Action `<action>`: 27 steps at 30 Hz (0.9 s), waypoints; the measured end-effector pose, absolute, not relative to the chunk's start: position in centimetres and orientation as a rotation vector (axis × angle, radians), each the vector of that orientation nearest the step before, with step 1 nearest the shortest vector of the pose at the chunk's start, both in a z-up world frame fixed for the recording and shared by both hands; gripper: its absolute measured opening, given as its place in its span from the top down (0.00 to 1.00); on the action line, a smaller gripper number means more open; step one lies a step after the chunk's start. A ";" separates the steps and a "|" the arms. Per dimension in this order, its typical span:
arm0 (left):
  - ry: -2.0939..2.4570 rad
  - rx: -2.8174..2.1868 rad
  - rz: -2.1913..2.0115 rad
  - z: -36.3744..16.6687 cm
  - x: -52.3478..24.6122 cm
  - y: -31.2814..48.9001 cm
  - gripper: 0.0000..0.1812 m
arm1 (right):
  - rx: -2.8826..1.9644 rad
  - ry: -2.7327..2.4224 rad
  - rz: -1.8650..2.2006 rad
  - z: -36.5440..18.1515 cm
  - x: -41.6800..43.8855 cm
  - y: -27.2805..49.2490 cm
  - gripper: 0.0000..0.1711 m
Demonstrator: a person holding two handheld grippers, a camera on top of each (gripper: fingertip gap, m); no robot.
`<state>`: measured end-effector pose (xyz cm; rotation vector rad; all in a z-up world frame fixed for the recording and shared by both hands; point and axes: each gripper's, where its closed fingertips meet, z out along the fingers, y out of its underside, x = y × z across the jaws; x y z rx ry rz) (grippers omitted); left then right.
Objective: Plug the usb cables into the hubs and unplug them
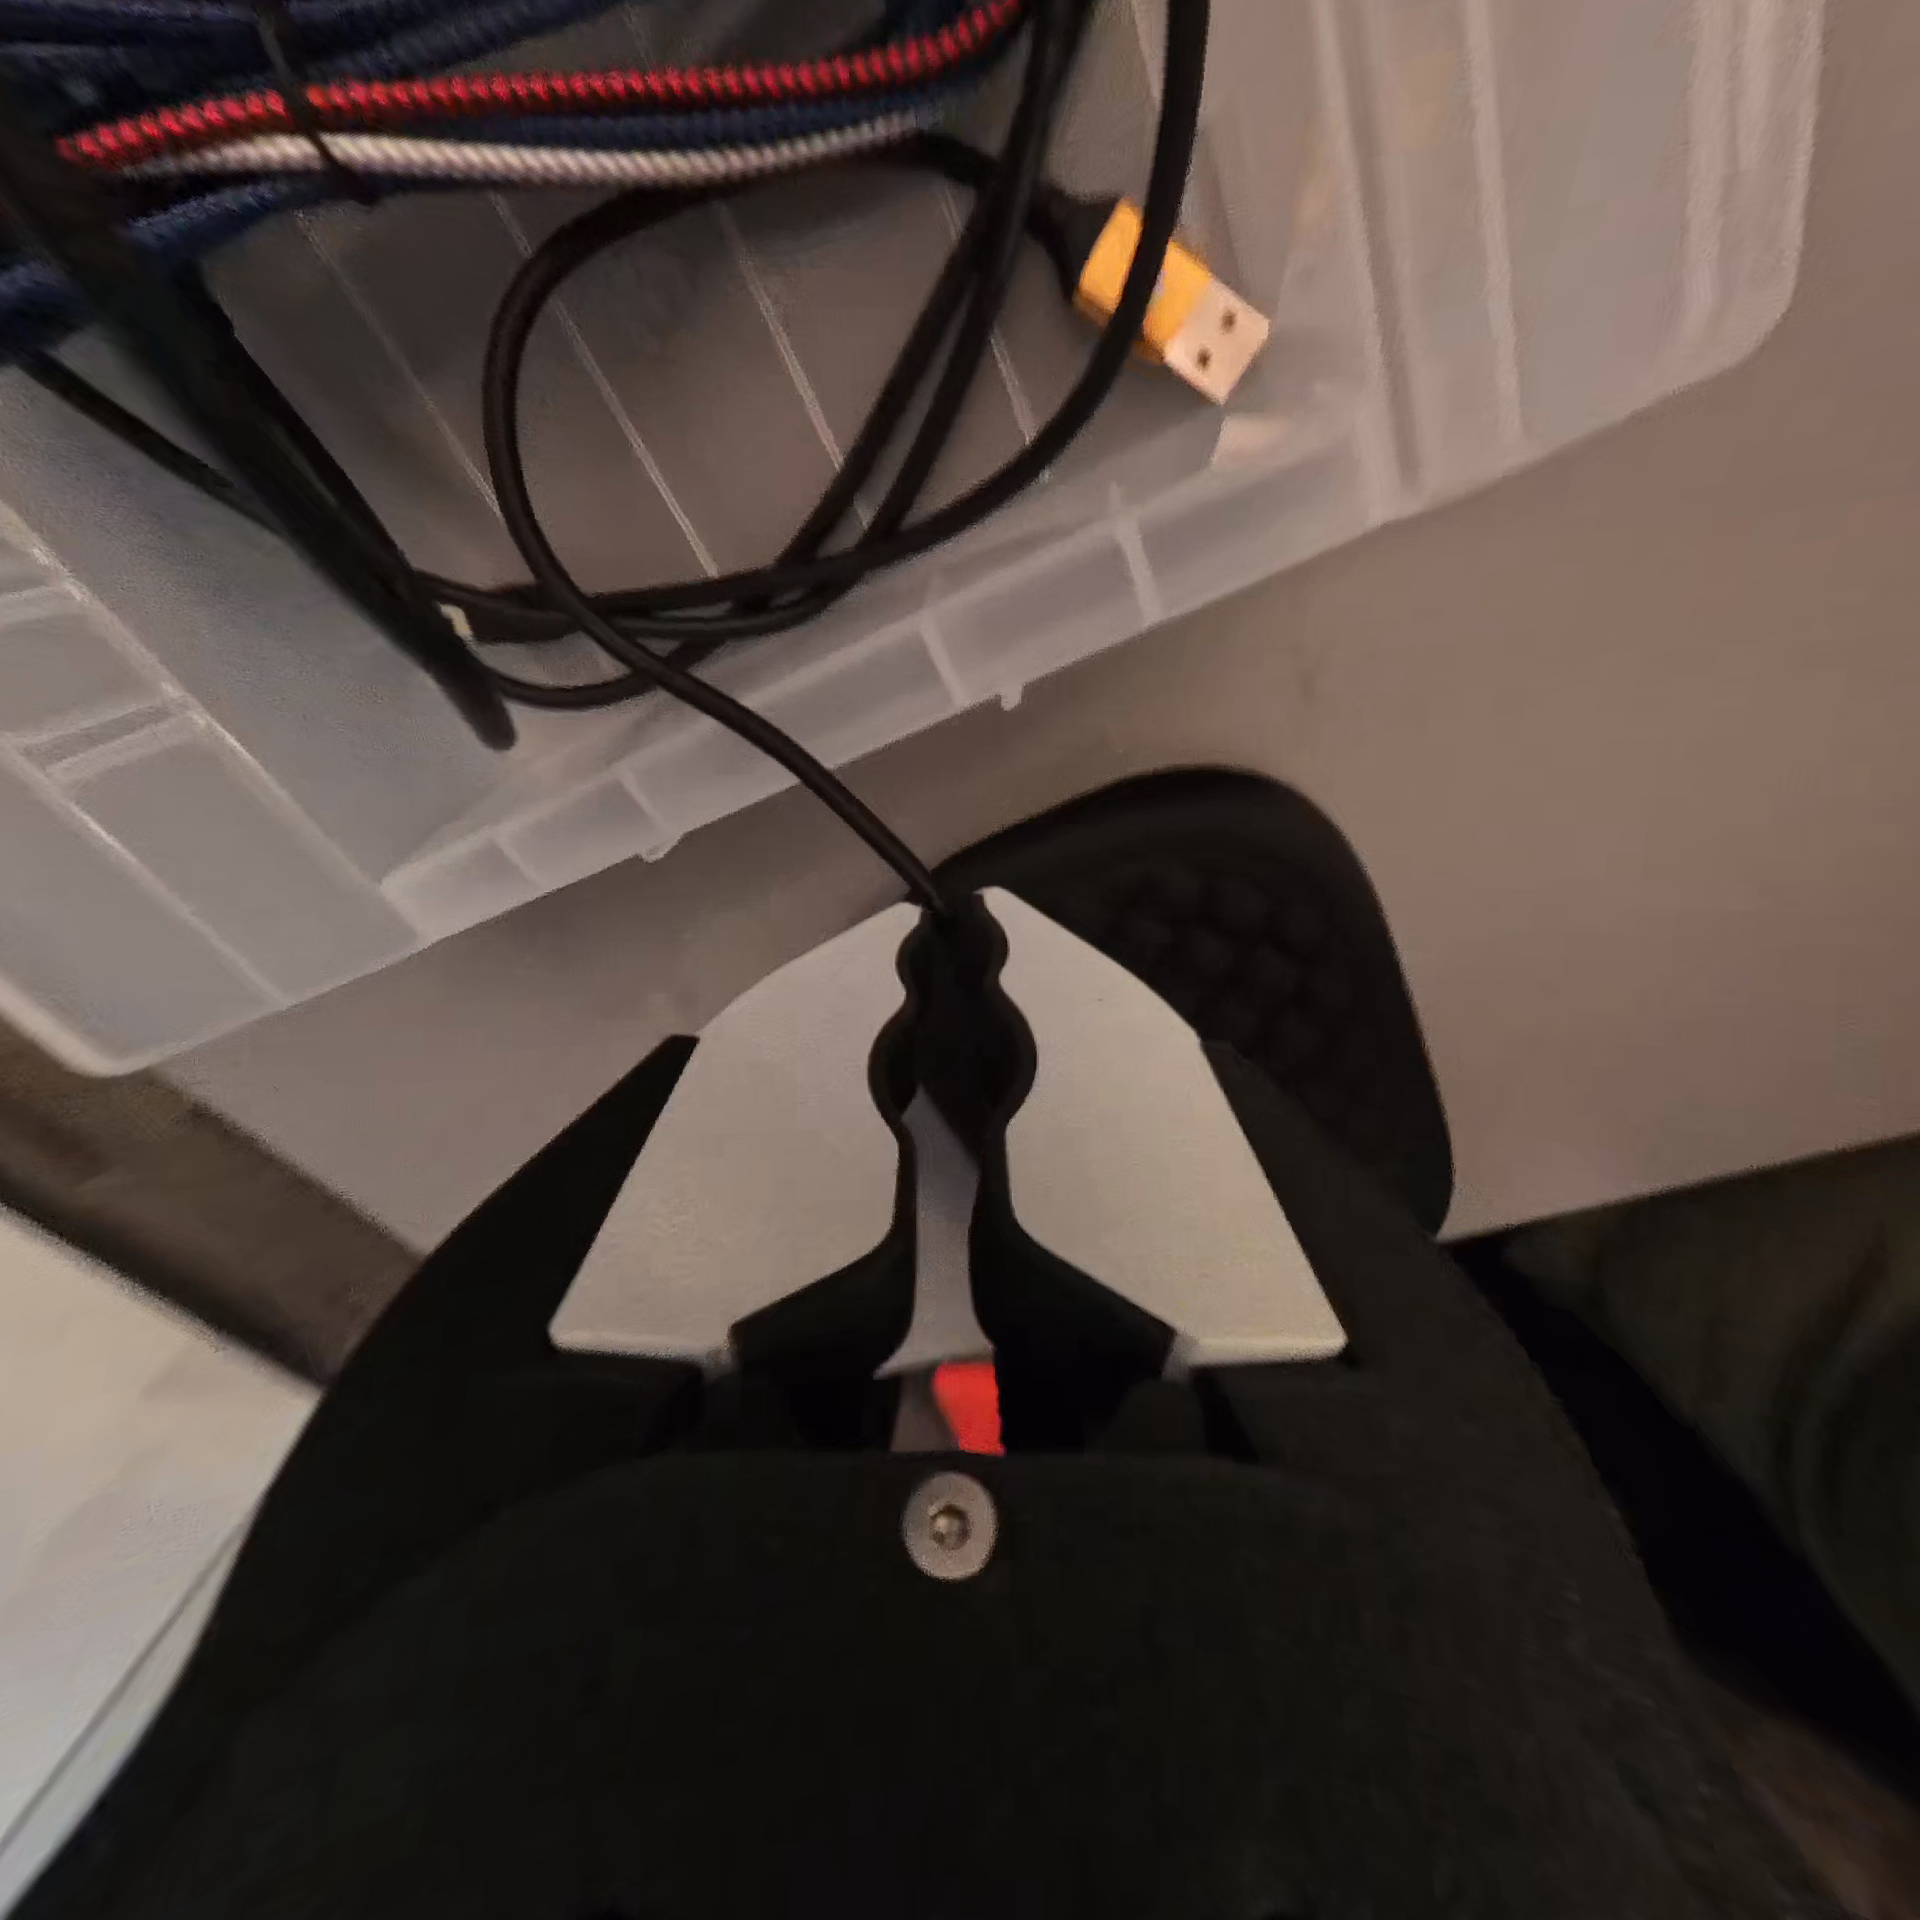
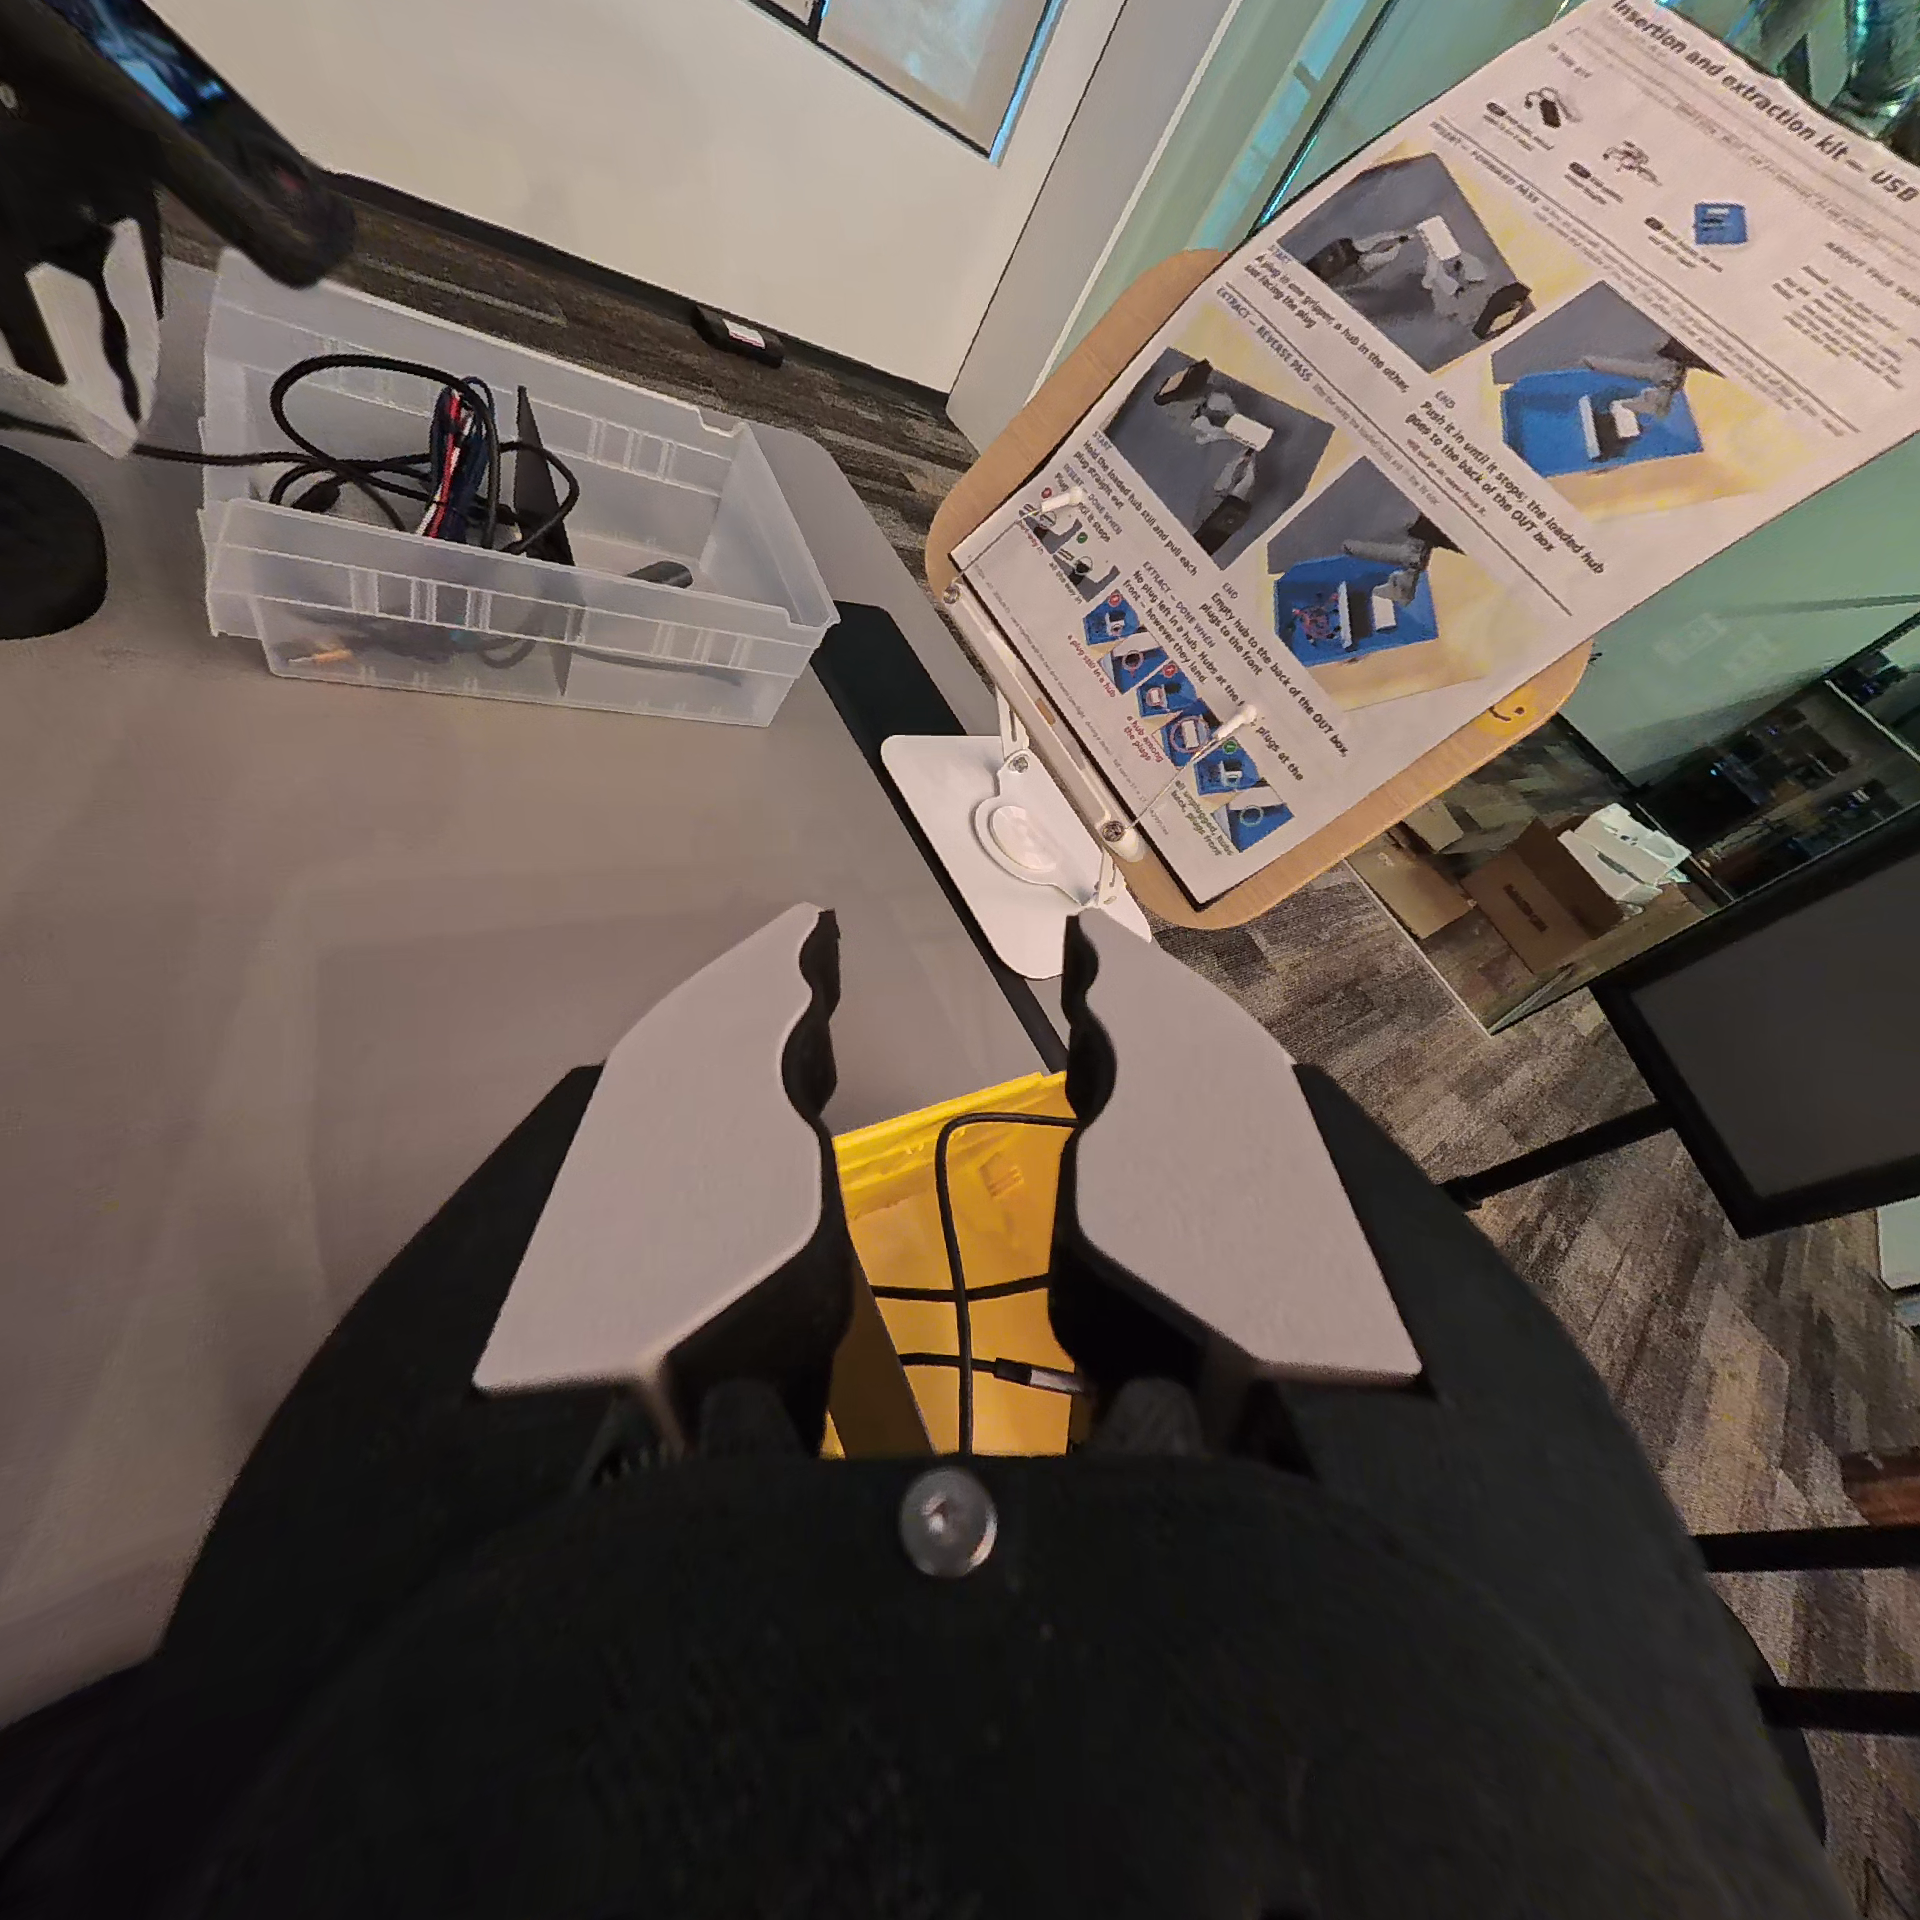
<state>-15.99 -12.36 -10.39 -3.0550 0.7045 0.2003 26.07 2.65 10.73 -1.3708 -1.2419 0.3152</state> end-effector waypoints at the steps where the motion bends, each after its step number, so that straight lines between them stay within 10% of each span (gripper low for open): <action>1: 0.643 -3.013 0.145 -10.6 -15.9 -11.9 0.97 | -1.371 -1.245 0.312 10.7 26.0 2.6 0.76; 27: 0.548 -2.821 0.409 -7.1 -21.4 -12.1 0.98 | -1.398 -1.300 0.268 9.4 25.0 3.0 0.76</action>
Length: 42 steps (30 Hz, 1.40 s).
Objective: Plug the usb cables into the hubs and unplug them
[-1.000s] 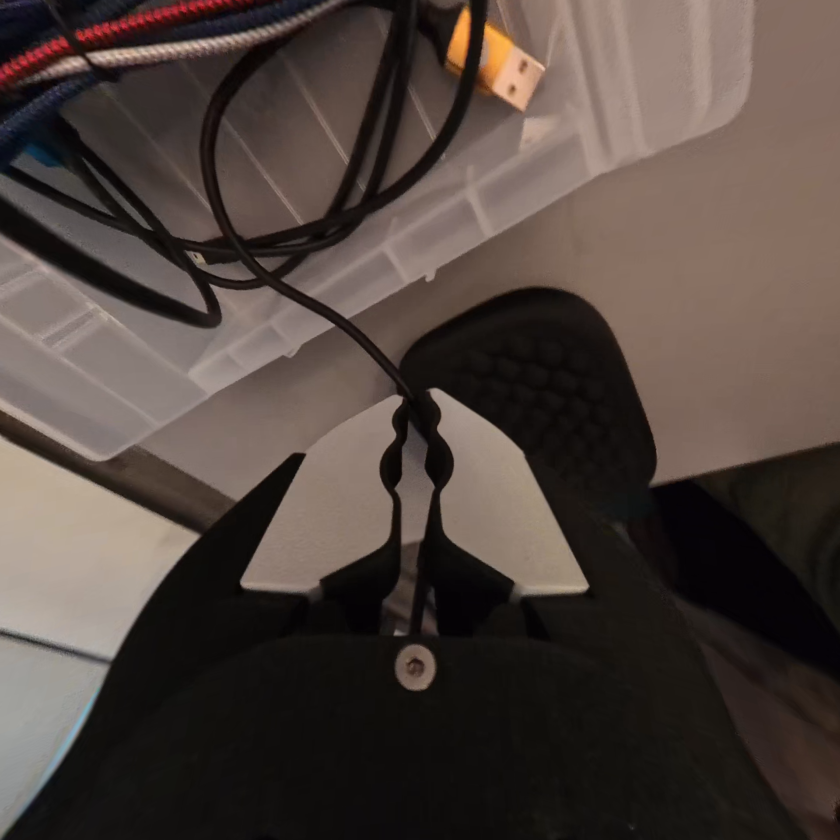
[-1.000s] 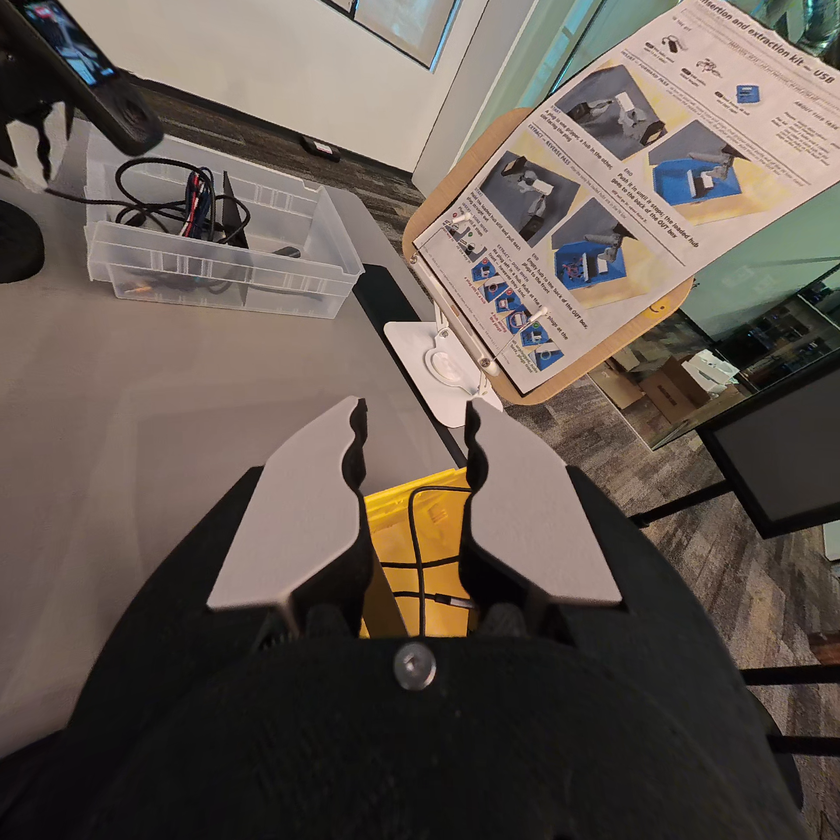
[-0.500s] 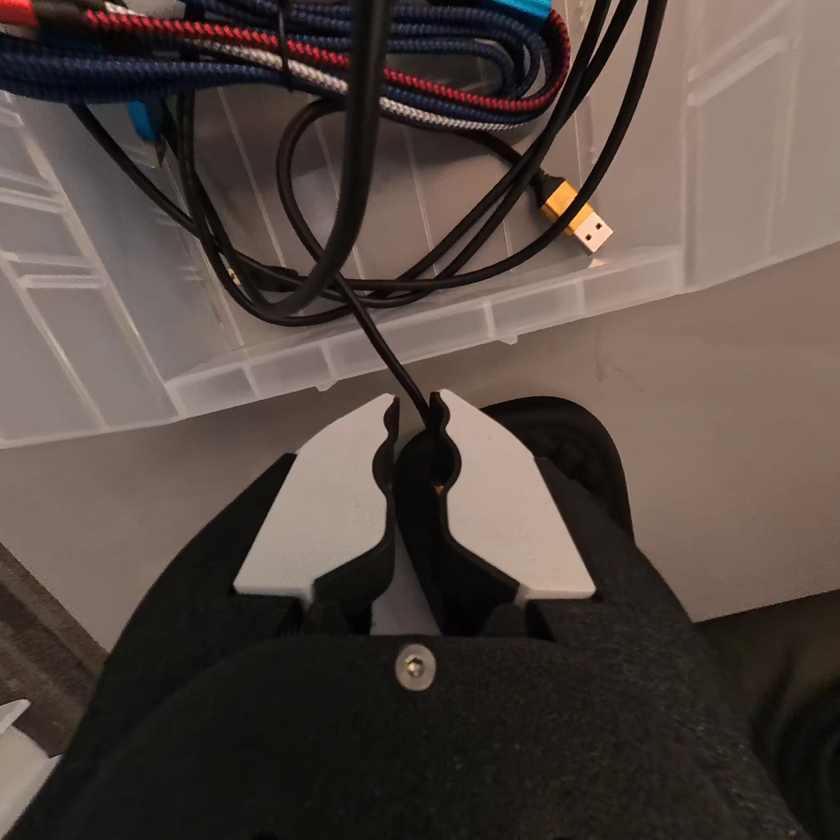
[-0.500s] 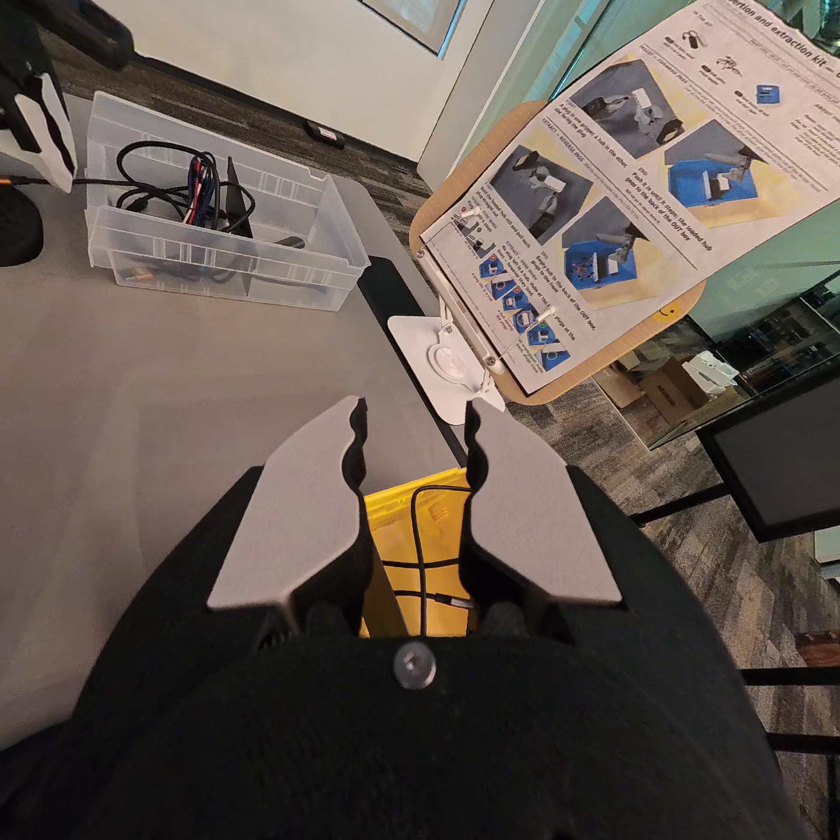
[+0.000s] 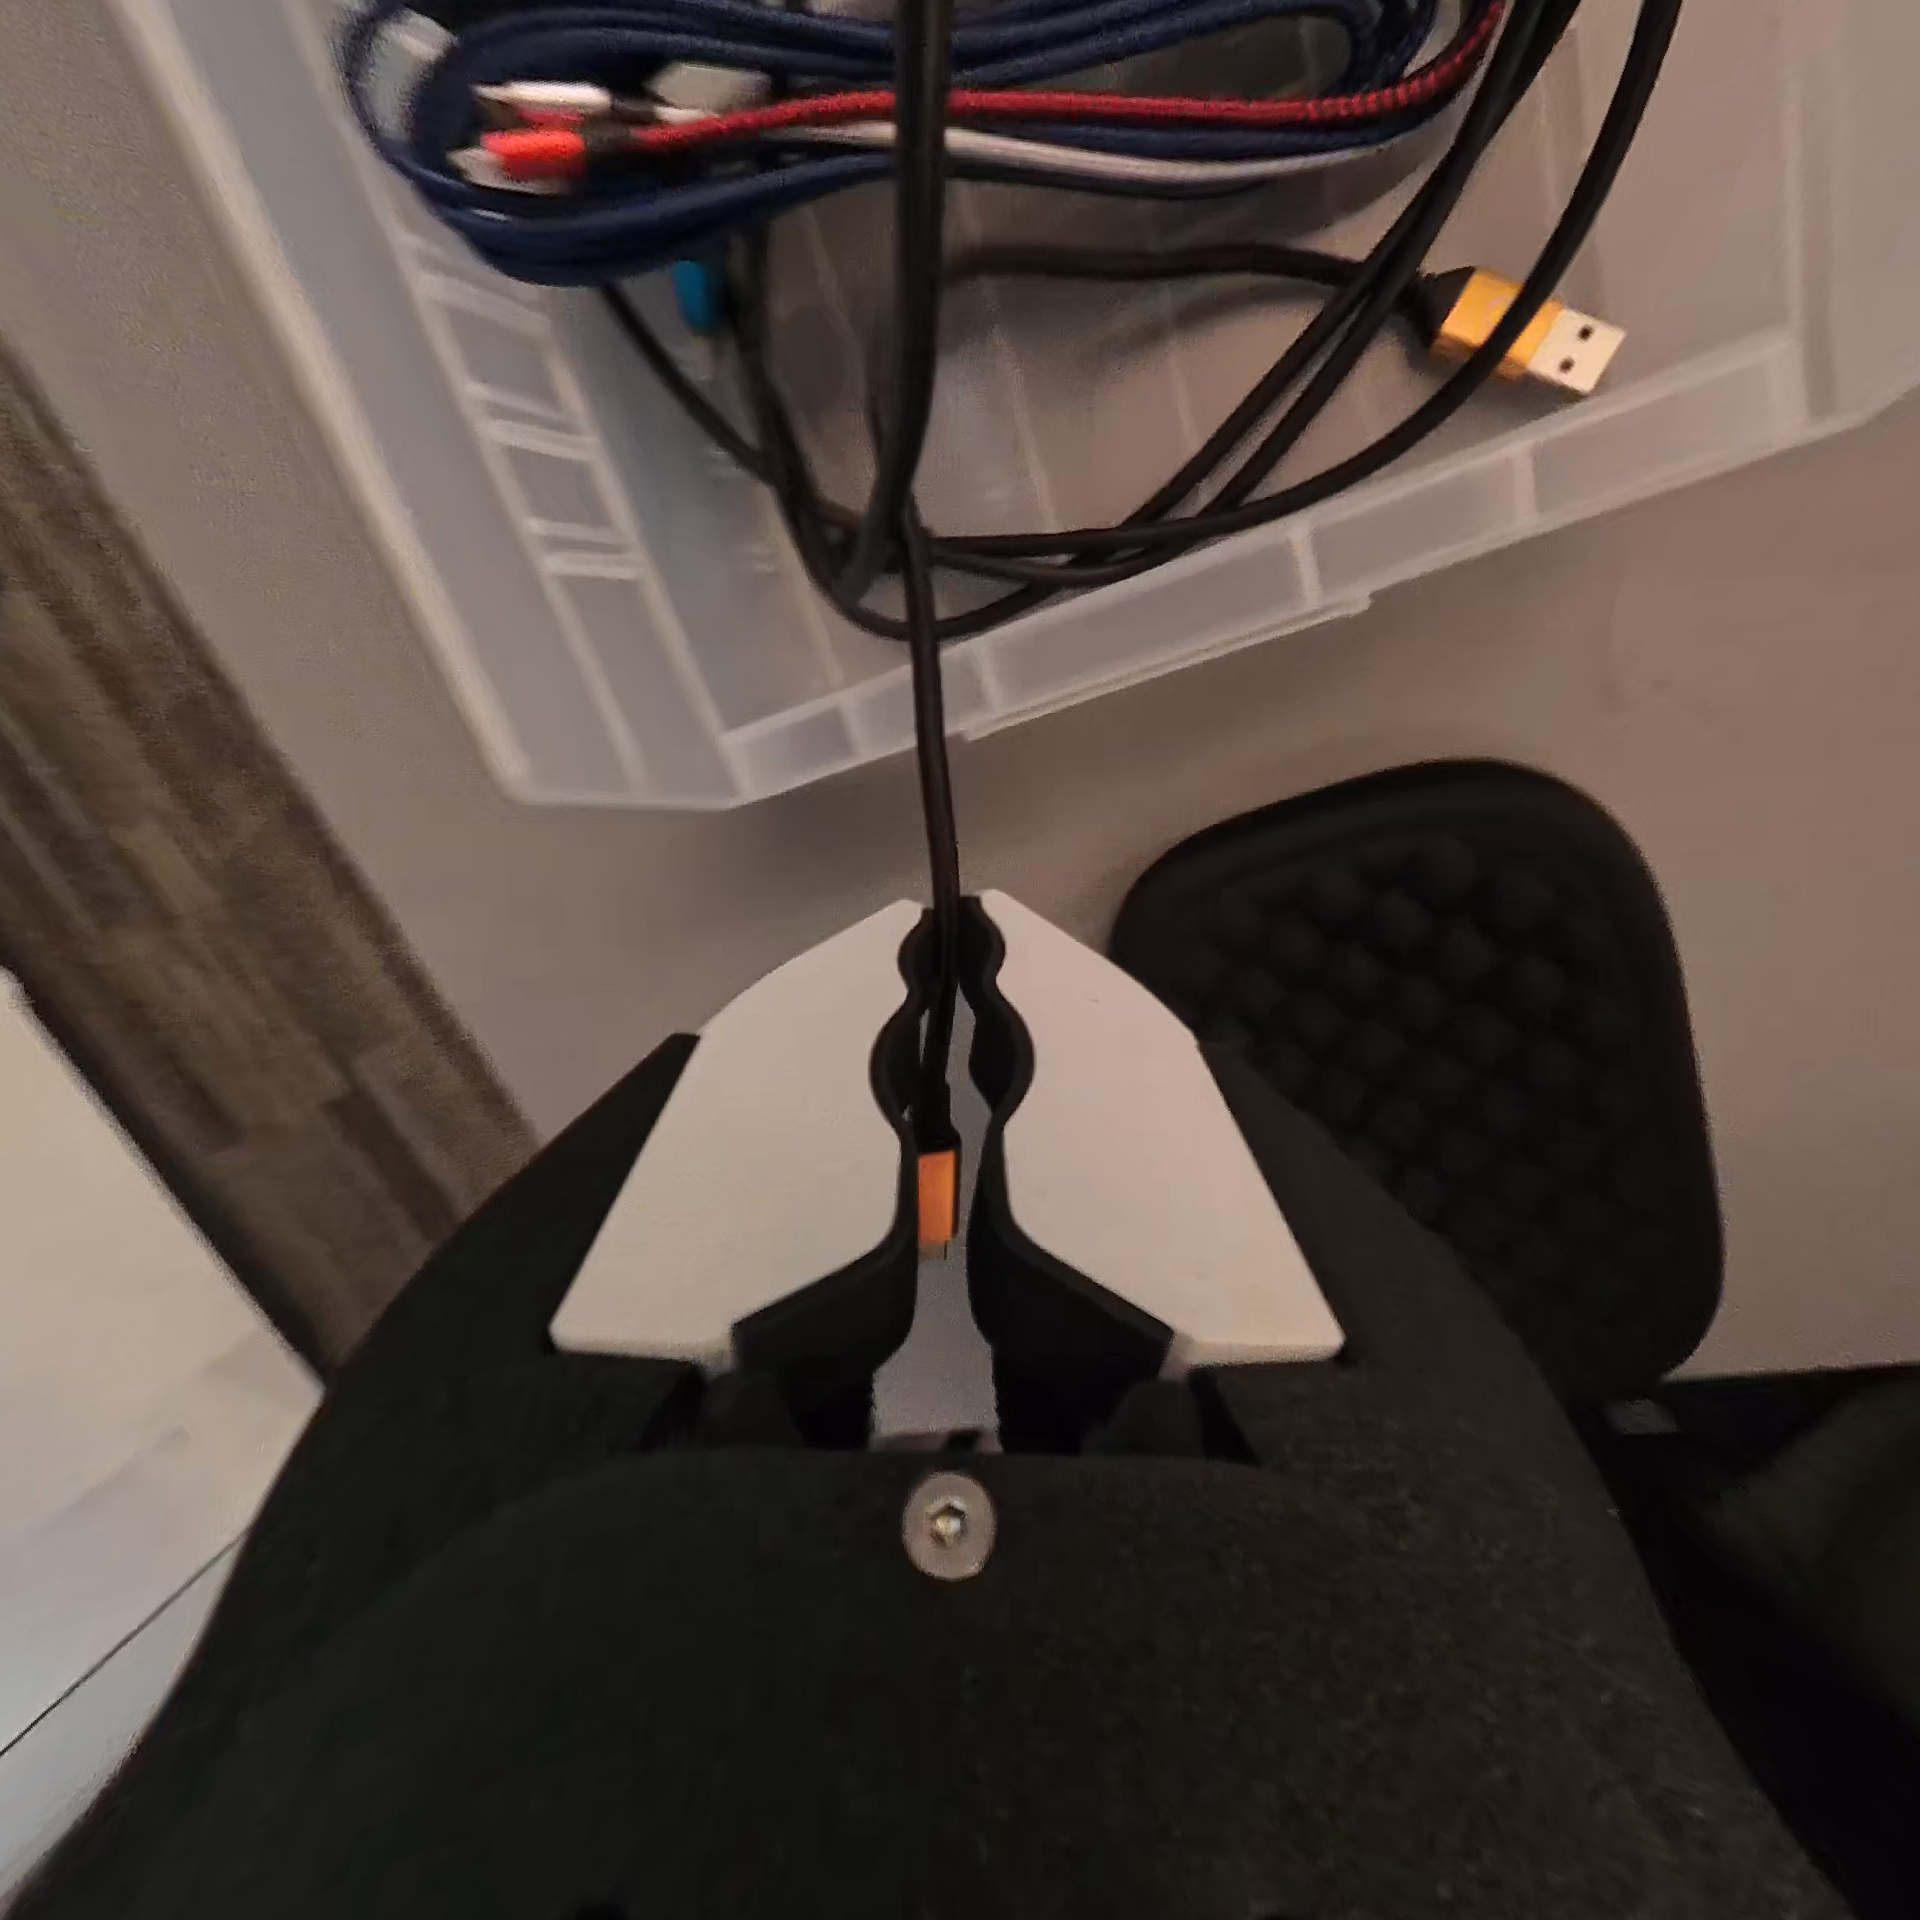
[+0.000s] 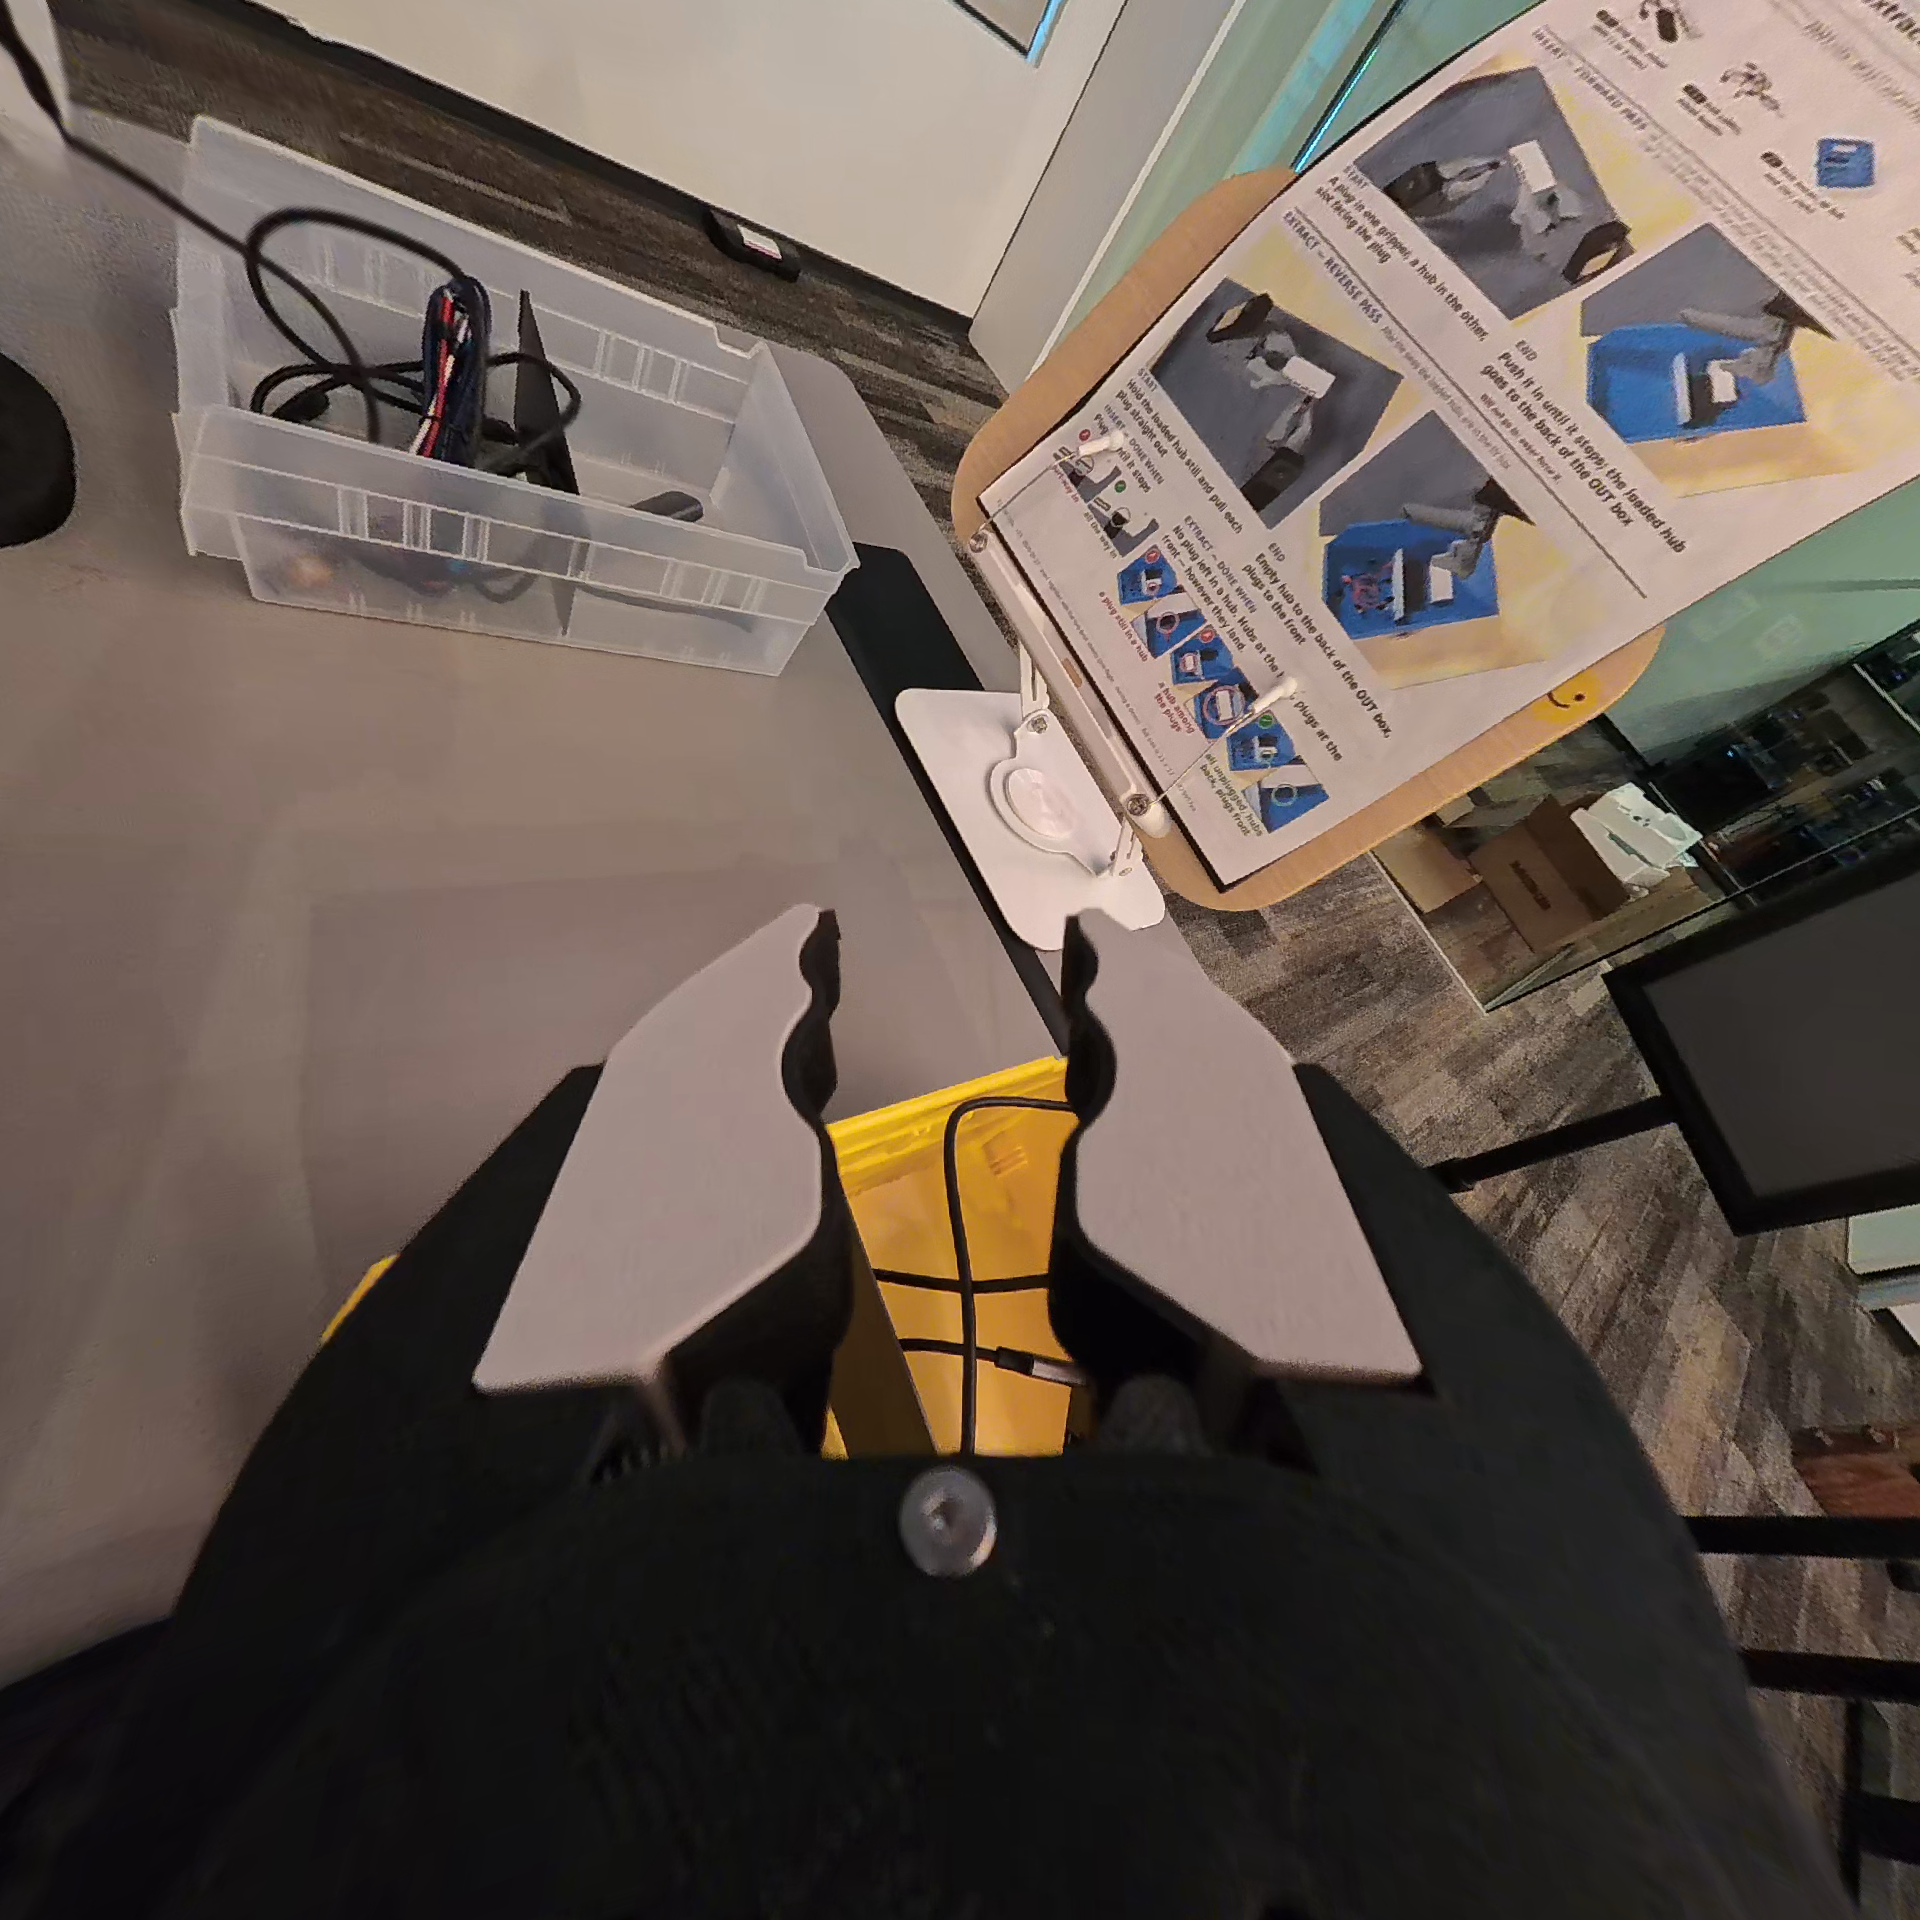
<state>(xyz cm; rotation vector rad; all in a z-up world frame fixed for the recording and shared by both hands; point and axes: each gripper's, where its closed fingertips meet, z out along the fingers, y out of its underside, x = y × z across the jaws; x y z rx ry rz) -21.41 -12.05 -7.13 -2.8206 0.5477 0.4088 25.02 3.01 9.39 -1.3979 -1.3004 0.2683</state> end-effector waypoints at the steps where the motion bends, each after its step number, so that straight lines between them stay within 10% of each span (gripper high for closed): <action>1: 0.573 -2.812 0.465 -5.8 -21.8 -12.3 0.98 | -1.401 -1.300 0.265 9.3 25.0 3.1 0.76; 26: 0.901 -2.577 1.053 15.7 -14.5 -13.5 0.98 | -1.408 -1.269 0.226 9.7 26.7 3.1 0.76; 42: 1.354 -2.373 0.309 -4.1 5.0 -3.2 0.98 | -1.380 -1.219 0.249 10.8 29.0 2.5 0.76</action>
